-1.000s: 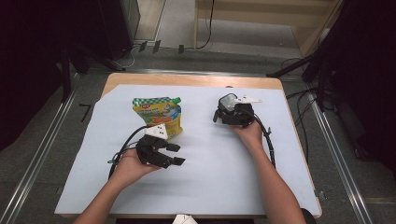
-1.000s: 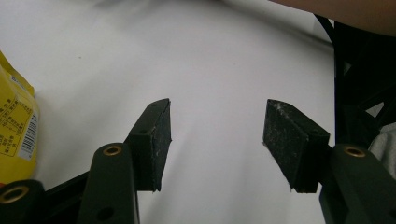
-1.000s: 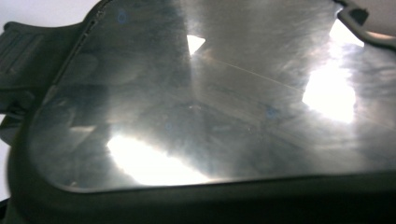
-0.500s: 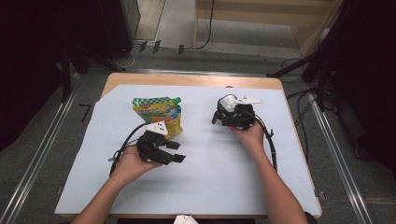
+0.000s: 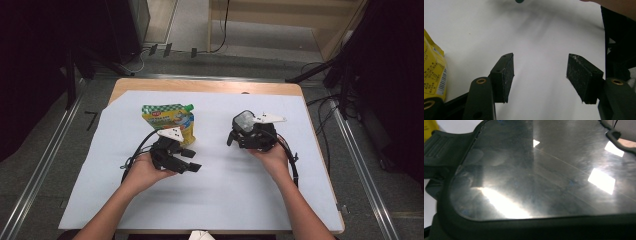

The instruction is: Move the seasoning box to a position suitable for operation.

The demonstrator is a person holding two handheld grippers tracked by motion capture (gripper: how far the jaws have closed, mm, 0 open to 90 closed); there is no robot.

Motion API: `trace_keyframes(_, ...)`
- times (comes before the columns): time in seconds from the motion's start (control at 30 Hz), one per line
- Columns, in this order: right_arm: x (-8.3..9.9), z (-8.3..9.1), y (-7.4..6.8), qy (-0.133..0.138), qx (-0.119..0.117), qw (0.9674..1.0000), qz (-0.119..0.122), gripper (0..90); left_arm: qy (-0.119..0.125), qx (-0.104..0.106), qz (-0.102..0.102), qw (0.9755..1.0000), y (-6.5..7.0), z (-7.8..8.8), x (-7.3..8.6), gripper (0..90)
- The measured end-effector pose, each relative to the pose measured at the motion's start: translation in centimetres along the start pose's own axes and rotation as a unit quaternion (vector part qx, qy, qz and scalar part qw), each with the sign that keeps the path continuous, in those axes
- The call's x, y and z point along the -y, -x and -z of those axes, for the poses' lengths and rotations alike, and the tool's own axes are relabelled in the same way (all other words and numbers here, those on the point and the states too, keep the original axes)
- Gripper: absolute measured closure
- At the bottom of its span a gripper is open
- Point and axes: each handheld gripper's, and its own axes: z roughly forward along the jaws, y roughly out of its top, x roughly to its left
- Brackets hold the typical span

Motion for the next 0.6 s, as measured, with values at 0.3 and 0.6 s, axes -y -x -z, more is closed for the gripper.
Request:
trace_keyframes(0.3, 1.5, 1.5, -1.7, -0.016, -0.013, 0.9997, 0.009, 15.9, 0.005, -0.003, 0.012, 0.9999, -0.3, -0.4, -0.3, 41.1)
trace_keyframes(0.6, 2.7, 1.0, -4.4, -0.033, -0.036, 0.9983, 0.033, 15.9, 0.001, -0.008, 0.004, 1.0, -0.4, -0.5, -0.5, 43.3)
